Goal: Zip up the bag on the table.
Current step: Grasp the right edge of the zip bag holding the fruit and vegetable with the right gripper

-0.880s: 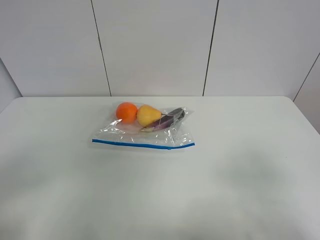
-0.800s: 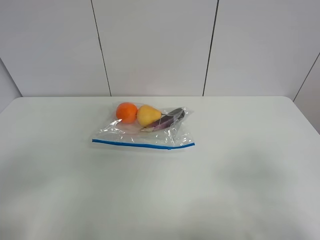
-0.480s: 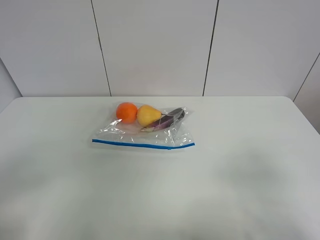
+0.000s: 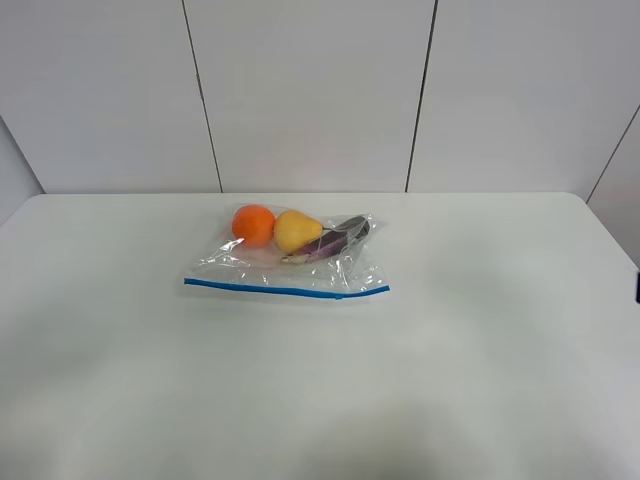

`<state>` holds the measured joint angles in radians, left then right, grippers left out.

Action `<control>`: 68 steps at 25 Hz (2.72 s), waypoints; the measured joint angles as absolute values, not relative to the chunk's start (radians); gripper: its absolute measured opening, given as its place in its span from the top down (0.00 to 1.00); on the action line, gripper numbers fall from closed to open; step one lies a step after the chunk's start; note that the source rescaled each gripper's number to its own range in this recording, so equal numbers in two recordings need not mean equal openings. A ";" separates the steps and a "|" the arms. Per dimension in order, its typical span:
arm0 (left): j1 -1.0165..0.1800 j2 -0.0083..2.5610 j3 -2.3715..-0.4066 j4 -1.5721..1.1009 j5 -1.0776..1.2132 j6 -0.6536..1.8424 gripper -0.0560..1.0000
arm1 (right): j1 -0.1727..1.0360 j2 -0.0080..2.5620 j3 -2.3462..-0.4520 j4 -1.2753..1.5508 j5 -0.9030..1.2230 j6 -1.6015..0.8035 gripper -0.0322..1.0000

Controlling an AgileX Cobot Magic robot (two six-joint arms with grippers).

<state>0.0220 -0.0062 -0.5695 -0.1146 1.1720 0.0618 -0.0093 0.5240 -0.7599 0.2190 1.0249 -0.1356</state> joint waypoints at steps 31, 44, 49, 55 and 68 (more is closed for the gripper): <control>0.022 -0.006 -0.569 -0.115 1.172 0.062 0.00 | -0.009 2.056 -1.107 1.125 0.936 -0.845 0.05; 0.022 -0.006 -0.569 -0.115 1.172 0.062 0.00 | 0.068 2.218 -1.360 1.059 1.012 -0.734 0.06; 0.022 -0.006 -0.569 -0.115 1.172 0.062 0.00 | 0.074 2.220 -1.362 1.035 1.012 -0.722 0.11; 0.022 -0.006 -0.569 -0.115 1.172 0.062 0.00 | 0.074 2.220 -1.362 1.033 1.009 -0.715 0.26; 0.022 -0.006 -0.569 -0.115 1.172 0.062 0.00 | 0.074 2.220 -1.363 1.011 1.009 -0.710 0.42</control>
